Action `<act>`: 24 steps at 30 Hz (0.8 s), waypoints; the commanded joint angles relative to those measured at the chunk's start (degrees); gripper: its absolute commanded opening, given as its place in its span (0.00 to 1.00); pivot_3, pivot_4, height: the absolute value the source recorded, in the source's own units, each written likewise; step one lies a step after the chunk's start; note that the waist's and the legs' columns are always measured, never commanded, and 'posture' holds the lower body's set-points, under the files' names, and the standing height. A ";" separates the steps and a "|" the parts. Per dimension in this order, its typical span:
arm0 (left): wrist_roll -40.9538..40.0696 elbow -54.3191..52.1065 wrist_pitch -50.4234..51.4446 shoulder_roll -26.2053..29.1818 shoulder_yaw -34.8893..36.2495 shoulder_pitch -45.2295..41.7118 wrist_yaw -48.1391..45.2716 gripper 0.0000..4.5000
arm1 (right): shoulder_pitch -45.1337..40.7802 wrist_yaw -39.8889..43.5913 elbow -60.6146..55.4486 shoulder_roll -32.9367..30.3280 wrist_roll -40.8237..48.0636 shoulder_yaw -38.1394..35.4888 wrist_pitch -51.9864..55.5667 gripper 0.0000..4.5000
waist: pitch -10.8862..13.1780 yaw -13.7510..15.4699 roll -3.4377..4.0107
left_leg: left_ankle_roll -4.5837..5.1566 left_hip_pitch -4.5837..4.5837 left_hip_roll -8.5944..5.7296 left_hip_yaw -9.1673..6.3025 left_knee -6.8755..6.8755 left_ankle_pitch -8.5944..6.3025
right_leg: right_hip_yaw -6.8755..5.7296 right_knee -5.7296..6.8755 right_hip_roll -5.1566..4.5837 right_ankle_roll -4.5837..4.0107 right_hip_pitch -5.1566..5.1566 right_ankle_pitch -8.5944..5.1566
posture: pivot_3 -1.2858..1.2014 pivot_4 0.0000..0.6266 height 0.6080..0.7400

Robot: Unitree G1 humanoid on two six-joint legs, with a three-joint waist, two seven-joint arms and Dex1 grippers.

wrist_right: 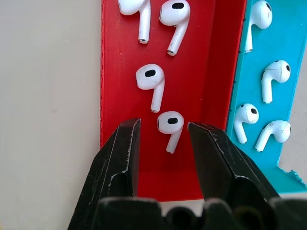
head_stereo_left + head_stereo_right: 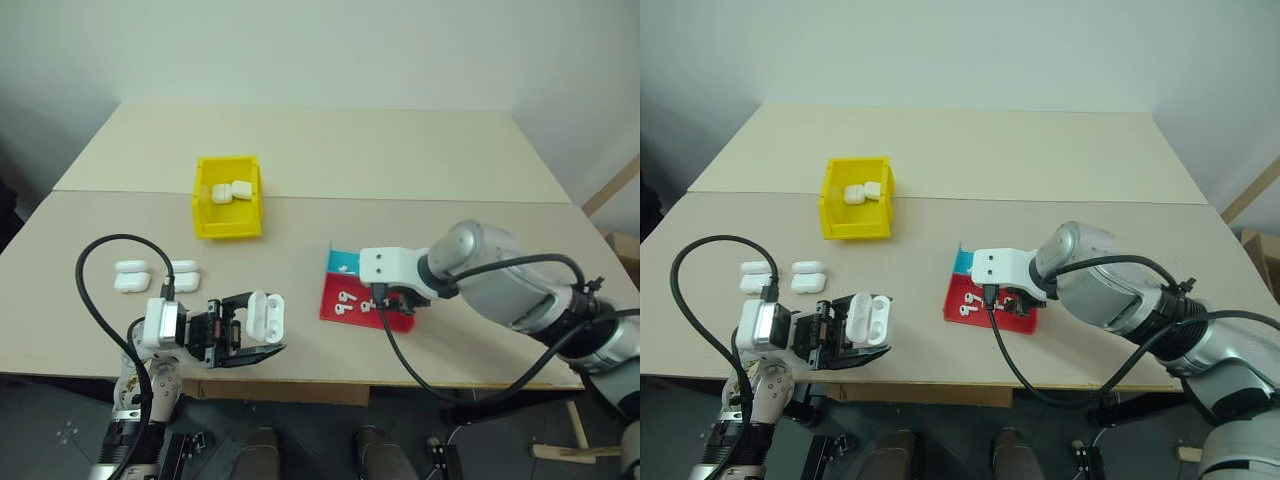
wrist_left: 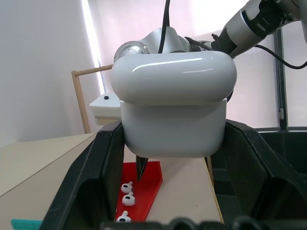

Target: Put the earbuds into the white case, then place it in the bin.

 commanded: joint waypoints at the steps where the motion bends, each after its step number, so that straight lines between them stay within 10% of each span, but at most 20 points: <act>1: 0.22 -1.45 -1.18 0.34 0.93 -0.06 -0.08 0.61 | 0.18 0.23 0.68 0.57 -1.78 -0.56 -1.55 0.44 | 0.00 -0.22 0.00 | 0.00 0.00 0.00 0.00 0.00 0.00 | 0.00 0.00 0.00 0.00 0.00 0.00 | 0.52 0.24 1.00; 24: 1.70 -2.77 -1.08 1.28 1.28 1.86 0.91 0.61 | 3.17 0.41 6.63 4.72 -8.08 -0.76 -7.60 0.44 | 0.00 -0.78 0.00 | 0.00 0.02 0.01 -0.03 0.00 0.00 | 0.00 0.05 0.01 0.00 0.00 0.00 | 0.52 0.24 1.00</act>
